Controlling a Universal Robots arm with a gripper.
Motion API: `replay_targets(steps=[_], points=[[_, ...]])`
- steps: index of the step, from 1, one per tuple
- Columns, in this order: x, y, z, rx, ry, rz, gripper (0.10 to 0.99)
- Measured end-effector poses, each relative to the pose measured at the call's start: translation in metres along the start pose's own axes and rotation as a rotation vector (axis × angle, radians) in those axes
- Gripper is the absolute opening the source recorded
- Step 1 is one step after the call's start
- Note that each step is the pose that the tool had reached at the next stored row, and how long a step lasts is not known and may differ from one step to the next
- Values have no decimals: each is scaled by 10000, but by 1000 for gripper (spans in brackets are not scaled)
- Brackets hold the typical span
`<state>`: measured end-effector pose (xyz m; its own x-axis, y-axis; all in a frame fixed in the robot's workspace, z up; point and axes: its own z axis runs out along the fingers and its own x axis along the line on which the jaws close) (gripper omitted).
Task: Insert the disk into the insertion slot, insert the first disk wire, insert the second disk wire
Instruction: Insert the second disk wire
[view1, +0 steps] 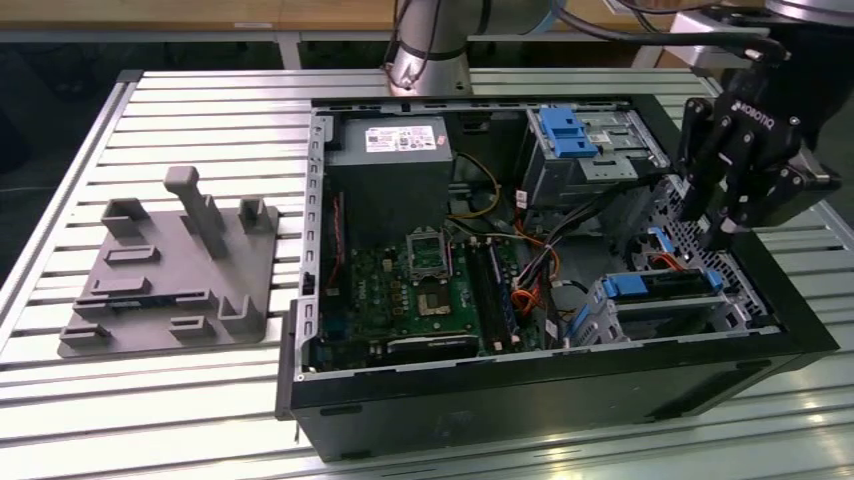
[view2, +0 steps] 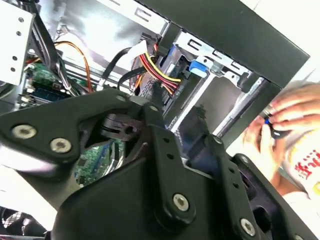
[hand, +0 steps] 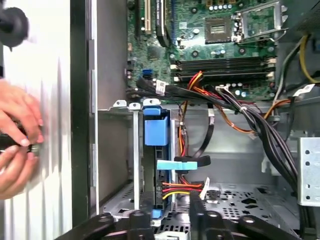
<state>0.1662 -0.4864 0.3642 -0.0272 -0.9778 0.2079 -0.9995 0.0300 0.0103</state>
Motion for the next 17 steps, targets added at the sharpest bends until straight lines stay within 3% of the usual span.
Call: replay_targets(steps=[2, 3, 8, 10, 12, 17], points=[[-46, 5, -10, 7, 249, 4, 427], [-69, 7, -14, 10, 372, 6, 494], [-162, 40, -33, 35, 1235, 19, 494], [-194, 79, -33, 41, 1477, 25, 494], [-230, 128, -29, 75, 1555, 33, 494], [-316, 269, -20, 182, 1612, 66, 494]])
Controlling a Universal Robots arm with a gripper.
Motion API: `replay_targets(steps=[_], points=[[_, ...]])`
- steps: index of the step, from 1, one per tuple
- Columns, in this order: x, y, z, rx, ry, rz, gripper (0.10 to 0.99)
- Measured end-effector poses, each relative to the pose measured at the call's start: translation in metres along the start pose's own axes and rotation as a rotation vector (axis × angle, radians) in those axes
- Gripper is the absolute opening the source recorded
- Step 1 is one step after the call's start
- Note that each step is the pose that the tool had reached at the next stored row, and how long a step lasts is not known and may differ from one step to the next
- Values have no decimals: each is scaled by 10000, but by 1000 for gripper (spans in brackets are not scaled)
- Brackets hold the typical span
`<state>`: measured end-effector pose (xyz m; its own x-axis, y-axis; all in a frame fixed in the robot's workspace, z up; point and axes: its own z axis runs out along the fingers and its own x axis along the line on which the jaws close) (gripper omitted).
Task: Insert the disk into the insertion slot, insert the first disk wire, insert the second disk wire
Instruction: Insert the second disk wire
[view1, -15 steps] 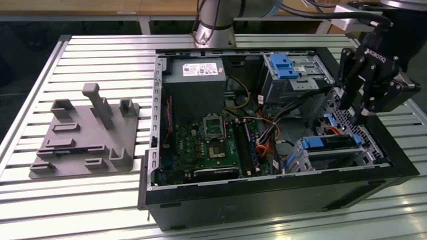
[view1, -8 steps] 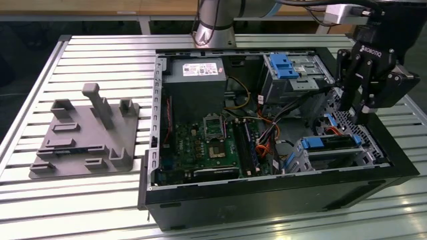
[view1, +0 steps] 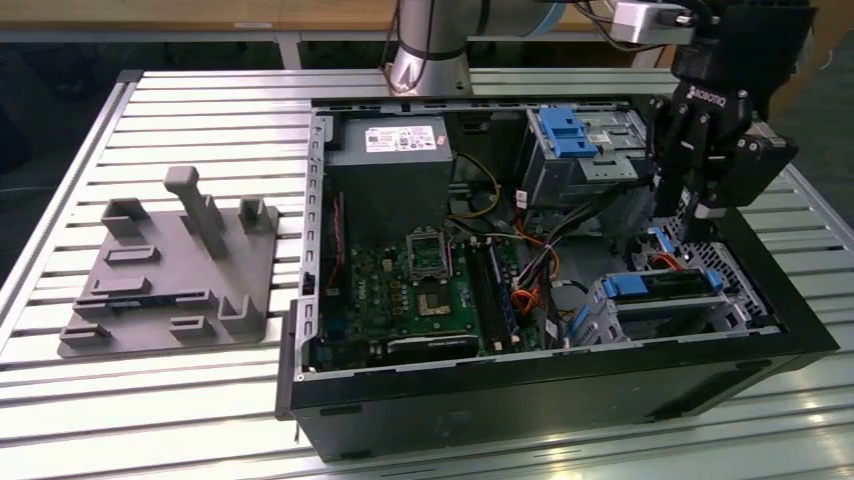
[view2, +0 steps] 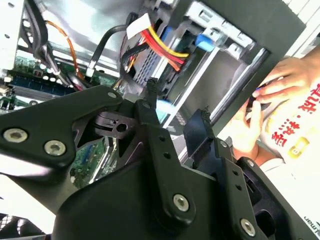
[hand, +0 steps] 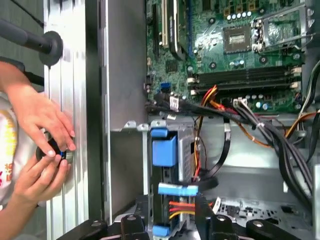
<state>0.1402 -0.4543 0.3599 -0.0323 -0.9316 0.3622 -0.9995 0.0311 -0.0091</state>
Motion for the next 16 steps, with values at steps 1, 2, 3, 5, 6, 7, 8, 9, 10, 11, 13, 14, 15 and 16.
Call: replay_targets(steps=[1, 2, 3, 5, 6, 7, 8, 9, 10, 11, 13, 14, 15, 16], points=[[-15, 31, 1, 5, 42, 2, 494], [-31, 62, 3, 12, 97, 4, 494], [-47, 84, 5, 16, 172, 5, 494], [-77, 107, 6, 26, 341, -7, 494], [-93, 113, 8, 34, 413, -18, 494], [-111, 117, 11, 46, 472, -25, 494], [-128, 119, 15, 65, 505, -22, 494], [-143, 121, 22, 87, 517, -15, 494], [-158, 121, 32, 106, 532, -9, 494], [-167, 121, 44, 112, 565, -11, 494], [-174, 122, 53, 133, 701, -52, 494], [-175, 122, 57, 152, 786, -89, 494], [-178, 122, 62, 170, 867, -126, 494], [-181, 122, 66, 189, 951, -166, 494]])
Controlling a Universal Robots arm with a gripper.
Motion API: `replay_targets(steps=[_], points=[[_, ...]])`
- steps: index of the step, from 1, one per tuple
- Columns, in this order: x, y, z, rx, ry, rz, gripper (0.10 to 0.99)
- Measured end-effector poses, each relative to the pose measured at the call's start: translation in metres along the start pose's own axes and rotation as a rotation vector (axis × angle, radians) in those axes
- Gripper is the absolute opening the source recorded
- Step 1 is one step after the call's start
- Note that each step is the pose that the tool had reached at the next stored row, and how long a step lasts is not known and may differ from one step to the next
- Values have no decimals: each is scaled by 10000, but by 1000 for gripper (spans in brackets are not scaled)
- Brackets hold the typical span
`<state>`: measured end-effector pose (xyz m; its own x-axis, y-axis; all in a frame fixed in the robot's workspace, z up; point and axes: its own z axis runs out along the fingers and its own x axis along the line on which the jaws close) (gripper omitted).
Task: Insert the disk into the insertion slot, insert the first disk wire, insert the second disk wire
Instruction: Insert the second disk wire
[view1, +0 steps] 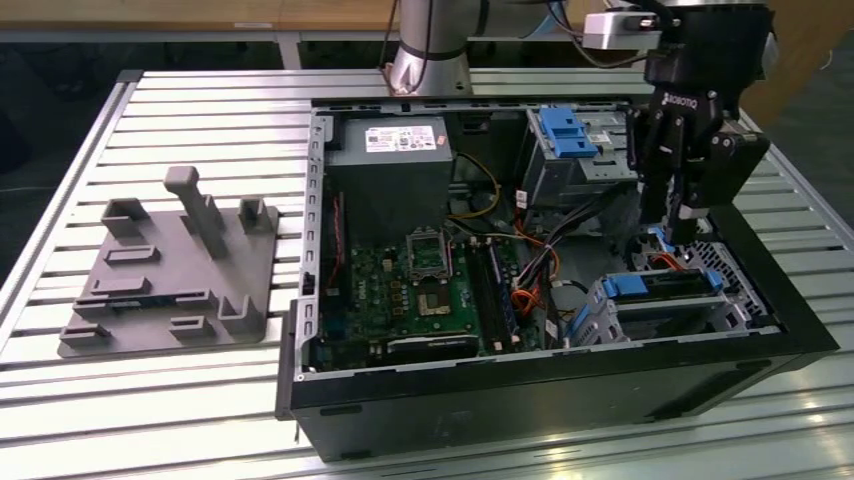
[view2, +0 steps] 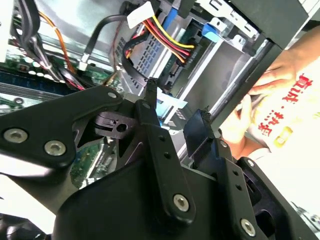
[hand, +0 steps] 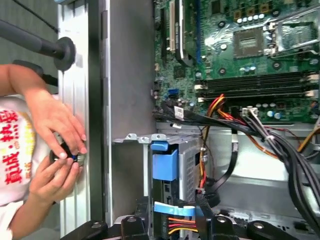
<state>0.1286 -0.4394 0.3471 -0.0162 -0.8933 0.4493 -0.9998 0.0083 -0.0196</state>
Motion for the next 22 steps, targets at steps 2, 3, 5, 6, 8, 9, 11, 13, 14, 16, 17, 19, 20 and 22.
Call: replay_targets(steps=[2, 3, 5, 6, 8, 9, 11, 13, 14, 16, 17, 19, 20, 22], points=[[-20, 0, 12, 24, 77, -43, 494], [-35, 1, 19, 31, 90, -46, 494], [-63, 2, 34, 37, 135, -50, 494], [-71, 2, 39, 38, 177, -52, 494], [-74, 3, 42, 43, 305, -58, 494], [-74, 3, 42, 45, 348, -62, 494], [-74, 3, 42, 50, 394, -71, 494], [-75, 3, 45, 55, 408, -80, 494], [-77, 3, 48, 57, 410, -85, 494], [-81, 3, 57, 61, 413, -90, 494], [-82, 3, 59, 64, 416, -90, 494], [-85, 3, 62, 70, 420, -89, 494], [-85, 3, 64, 73, 419, -87, 494], [-87, 4, 66, 77, 419, -85, 494]])
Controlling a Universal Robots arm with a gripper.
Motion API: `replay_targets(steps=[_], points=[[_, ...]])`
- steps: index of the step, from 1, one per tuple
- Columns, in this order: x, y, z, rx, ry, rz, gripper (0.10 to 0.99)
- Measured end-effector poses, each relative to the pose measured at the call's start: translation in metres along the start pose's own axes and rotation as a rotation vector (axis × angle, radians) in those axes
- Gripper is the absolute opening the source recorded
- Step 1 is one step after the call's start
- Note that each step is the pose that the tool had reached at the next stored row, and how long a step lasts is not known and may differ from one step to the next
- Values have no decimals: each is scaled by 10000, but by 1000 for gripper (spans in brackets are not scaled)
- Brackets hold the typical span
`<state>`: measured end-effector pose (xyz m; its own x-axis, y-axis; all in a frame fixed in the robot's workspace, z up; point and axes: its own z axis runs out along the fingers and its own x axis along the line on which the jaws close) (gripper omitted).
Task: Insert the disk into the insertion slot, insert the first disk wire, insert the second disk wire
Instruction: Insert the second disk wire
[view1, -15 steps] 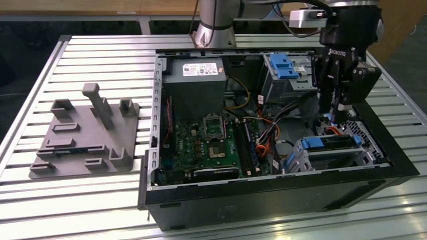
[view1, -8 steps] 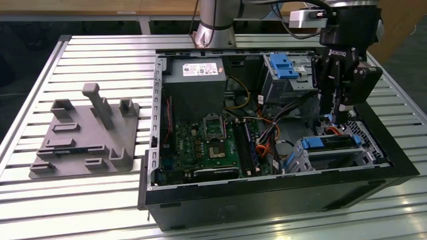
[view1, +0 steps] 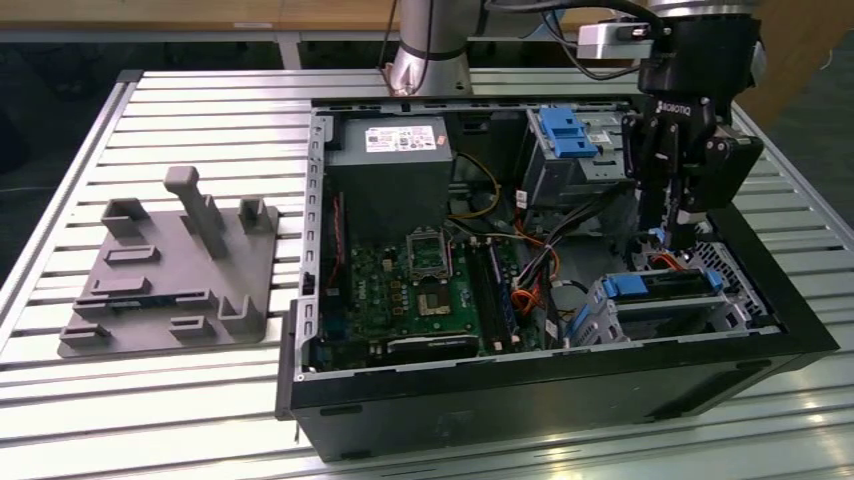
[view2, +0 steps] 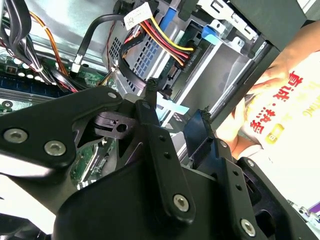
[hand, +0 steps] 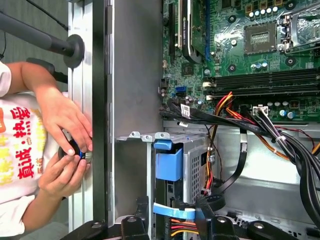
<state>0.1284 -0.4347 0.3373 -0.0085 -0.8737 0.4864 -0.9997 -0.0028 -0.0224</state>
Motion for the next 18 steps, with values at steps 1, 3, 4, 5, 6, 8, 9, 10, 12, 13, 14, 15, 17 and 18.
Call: replay_targets(steps=[1, 3, 4, 5, 6, 8, 9, 10, 12, 13, 14, 15, 17, 18], points=[[0, 0, 1, 2, 1, 1, 494], [-2, 0, 3, 7, -1, 4, 494], [-3, 0, 5, 8, -1, 5, 494], [-4, 0, 6, 9, 0, 5, 494], [-4, 0, 8, 9, 1, 5, 494], [-6, 0, 10, 10, 2, 5, 478], [-6, 0, 11, 10, 1, 6, 478], [-6, 0, 11, 11, 1, 6, 412], [-7, 0, 13, 12, 1, 7, 349], [-8, 0, 13, 12, 1, 7, 286], [-8, 0, 14, 12, 1, 7, 286], [-8, 0, 14, 12, 1, 6, 286], [-9, 0, 16, 12, 1, 6, 286], [-10, 0, 17, 12, 1, 6, 286]])
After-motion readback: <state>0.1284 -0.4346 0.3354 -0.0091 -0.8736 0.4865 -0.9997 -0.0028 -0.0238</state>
